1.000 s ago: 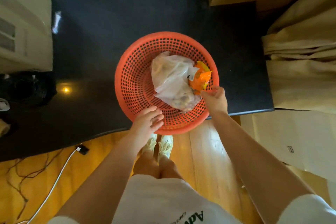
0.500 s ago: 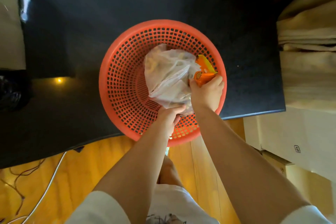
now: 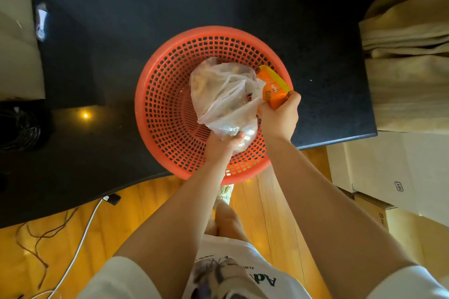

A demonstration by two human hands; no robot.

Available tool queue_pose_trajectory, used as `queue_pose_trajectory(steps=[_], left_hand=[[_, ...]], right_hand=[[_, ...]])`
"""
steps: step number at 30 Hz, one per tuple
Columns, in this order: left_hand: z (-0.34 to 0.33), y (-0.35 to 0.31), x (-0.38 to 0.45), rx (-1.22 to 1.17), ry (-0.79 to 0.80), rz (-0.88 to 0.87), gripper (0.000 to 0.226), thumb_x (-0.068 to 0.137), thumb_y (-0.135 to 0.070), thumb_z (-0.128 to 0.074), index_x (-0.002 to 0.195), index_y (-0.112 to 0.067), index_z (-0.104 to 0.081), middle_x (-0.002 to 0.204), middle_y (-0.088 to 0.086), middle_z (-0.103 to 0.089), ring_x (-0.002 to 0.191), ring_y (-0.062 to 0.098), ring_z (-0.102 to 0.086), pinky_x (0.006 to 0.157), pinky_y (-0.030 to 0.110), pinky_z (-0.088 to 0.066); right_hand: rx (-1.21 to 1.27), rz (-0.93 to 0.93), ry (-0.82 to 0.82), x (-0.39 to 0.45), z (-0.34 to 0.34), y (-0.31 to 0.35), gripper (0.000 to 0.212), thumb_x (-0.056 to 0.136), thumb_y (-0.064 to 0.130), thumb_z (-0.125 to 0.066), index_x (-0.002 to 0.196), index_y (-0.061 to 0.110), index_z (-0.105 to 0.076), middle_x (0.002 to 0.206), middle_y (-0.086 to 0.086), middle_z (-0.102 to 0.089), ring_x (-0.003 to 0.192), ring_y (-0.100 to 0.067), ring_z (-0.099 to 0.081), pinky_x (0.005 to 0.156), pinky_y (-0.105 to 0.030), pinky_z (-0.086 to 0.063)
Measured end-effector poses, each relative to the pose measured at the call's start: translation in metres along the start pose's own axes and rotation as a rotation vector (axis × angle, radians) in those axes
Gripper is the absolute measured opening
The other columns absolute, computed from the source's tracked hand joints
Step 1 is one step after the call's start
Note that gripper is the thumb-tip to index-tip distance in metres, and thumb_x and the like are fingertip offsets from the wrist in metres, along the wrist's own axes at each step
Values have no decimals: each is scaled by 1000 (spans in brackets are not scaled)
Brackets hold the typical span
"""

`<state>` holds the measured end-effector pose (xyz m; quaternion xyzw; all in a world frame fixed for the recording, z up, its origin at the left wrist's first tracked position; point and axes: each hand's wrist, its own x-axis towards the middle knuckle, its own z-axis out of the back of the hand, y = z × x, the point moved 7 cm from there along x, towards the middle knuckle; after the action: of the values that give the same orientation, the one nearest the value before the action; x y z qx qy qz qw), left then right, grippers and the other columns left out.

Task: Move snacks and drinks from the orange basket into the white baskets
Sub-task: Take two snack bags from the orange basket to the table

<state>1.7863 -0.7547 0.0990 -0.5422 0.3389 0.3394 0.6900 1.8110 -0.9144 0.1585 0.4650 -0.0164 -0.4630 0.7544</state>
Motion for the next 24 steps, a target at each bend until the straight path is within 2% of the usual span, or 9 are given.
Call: queue_pose_trajectory(steps=[2,3,7,10,12,16,19,21,24], left_hand=[[8,-14,-12,-93,117,-173,48,79,-5,-70,122,-13,-52,114,0,-60,104,4,-61,87,10,-42],[13,-19,-19,-139,165,-224,47,77,1,-70,118,-13,-54,111,1,-63,98,1,-64,84,9,-45],[40,-39,-47,-196,219,-291,58,72,3,-68,127,-1,-51,126,22,-59,117,33,-57,104,41,-43],[58,-55,-72,-192,282,-355,62,72,2,-67,131,-2,-47,125,20,-60,115,33,-58,95,34,-47],[66,-63,-91,-218,360,-367,57,67,-3,-64,124,-5,-53,109,10,-68,101,23,-65,87,32,-51],[75,-65,-117,-192,564,-328,30,68,-10,-63,98,-11,-64,80,-3,-74,78,11,-71,68,21,-56],[80,-66,-123,-82,620,-317,14,72,-18,-58,70,-17,-72,67,-6,-72,64,6,-68,53,16,-52],[79,-66,-132,3,671,-305,18,71,-24,-57,61,-20,-73,63,-7,-71,62,5,-67,53,15,-51],[76,-64,-141,115,782,-306,12,66,-26,-63,66,-20,-74,68,-6,-72,67,6,-68,58,15,-52]], right_hand=[[94,-32,38,-6,11,1,47,80,19,-63,121,16,-40,101,6,-56,91,-17,-57,79,-33,-46],[153,-45,68,-10,18,1,46,81,19,-63,121,18,-39,100,8,-57,91,-14,-58,82,-35,-48],[424,-95,188,-36,46,-3,29,87,10,-57,103,27,-41,102,3,-60,99,-20,-62,84,-36,-54],[627,-169,214,-63,70,-11,26,87,6,-53,98,28,-46,92,5,-65,87,-15,-66,69,-27,-57],[777,-238,223,-85,84,-19,26,86,2,-49,95,27,-51,86,4,-68,78,-17,-66,67,-35,-54],[990,-284,186,-134,110,-31,32,79,3,-47,104,21,-53,89,-1,-68,78,-22,-62,69,-39,-48],[1079,-272,189,-163,119,-32,45,71,21,-55,116,21,-51,93,0,-70,76,-19,-66,66,-36,-51],[1067,-256,115,-186,127,-37,50,75,25,-61,124,19,-48,100,-3,-68,80,-21,-67,65,-34,-53],[1085,-255,-41,-222,133,-55,49,74,30,-60,120,18,-50,100,-3,-68,81,-21,-68,65,-34,-54]])
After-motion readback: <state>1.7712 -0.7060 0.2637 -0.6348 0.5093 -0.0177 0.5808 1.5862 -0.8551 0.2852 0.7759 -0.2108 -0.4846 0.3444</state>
